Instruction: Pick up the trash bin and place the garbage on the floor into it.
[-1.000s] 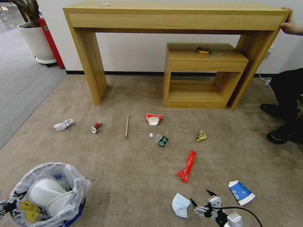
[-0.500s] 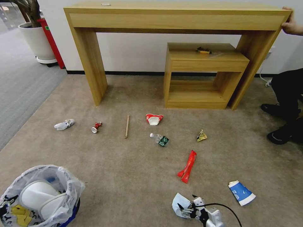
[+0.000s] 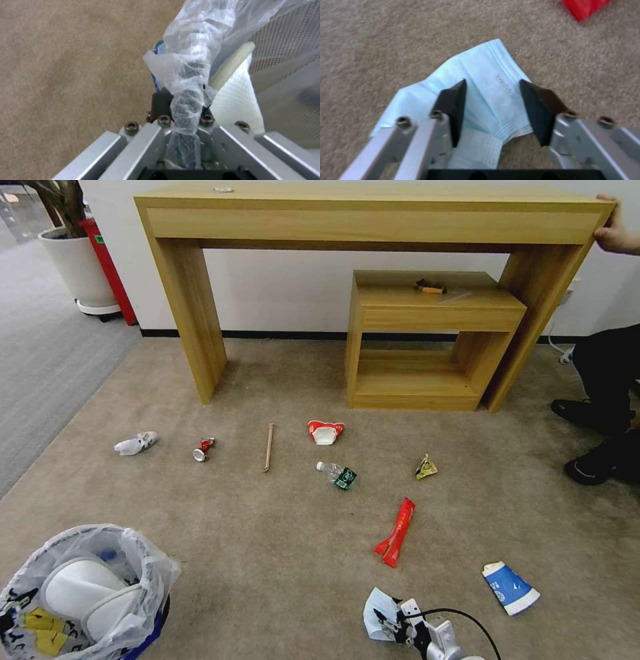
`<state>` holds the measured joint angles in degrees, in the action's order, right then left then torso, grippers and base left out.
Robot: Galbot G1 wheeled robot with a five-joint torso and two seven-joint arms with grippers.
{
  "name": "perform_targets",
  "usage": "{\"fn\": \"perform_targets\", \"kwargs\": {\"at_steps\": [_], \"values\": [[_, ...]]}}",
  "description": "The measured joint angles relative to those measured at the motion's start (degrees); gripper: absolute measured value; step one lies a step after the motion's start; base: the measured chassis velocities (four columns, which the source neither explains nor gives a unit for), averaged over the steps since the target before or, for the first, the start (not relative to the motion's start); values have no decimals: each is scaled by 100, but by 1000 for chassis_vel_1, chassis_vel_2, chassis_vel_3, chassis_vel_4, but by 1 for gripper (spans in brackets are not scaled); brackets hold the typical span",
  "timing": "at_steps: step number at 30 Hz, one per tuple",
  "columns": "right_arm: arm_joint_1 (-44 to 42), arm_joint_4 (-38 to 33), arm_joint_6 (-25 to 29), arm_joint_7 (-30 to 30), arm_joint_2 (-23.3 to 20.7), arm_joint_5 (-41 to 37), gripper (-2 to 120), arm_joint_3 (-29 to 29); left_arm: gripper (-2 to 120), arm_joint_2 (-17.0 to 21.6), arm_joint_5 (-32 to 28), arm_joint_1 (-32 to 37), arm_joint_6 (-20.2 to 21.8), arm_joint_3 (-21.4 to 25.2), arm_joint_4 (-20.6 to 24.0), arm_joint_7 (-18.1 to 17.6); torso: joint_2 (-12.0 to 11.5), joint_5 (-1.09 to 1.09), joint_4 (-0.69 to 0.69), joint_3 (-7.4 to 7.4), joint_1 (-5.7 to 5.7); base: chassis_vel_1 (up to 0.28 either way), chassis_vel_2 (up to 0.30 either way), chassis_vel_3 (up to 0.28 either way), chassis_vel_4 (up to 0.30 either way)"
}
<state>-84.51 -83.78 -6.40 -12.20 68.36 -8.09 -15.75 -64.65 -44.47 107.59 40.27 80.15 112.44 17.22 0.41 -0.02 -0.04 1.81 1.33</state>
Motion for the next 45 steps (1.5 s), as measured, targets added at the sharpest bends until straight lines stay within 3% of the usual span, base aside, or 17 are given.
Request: {"fn": "perform_targets", "kwargs": {"at_steps": [10, 22, 33, 37, 42, 45], "values": [[124, 162, 75, 50, 89, 93, 0, -47, 0, -2, -3, -84, 67, -76, 104, -27, 0, 0, 0, 0, 0, 0, 0, 0, 0], [50, -168, 293, 82, 107, 173, 0, -305, 0, -16, 29, -191, 145, -246, 308, -136, 0, 0, 0, 0, 0, 0, 0, 0, 0], [67, -1972, 246, -9, -374, -122, 0, -749, 0, -115, 143, -407, 192, -638, 624, -361, 0, 0, 0, 0, 0, 0, 0, 0, 0], [520, -2990, -219, 9, -919, -814, 0, -657, 0, -194, 244, -547, 193, -1024, 910, -637, 0, 0, 1, 1, 0, 0, 0, 0, 0], [1106, -3761, -671, 1, -1313, -1661, 0, -435, 0, -241, 442, -656, 193, -1362, 1134, -767, 0, 1, 2, 0, 0, 0, 0, 0, 0], [1872, -4242, -1092, -59, -1618, -2480, 0, 143, 0, -247, 604, -810, 193, -1780, 1296, -909, 0, 1, 0, 0, 0, 0, 0, 0, 0]]}}
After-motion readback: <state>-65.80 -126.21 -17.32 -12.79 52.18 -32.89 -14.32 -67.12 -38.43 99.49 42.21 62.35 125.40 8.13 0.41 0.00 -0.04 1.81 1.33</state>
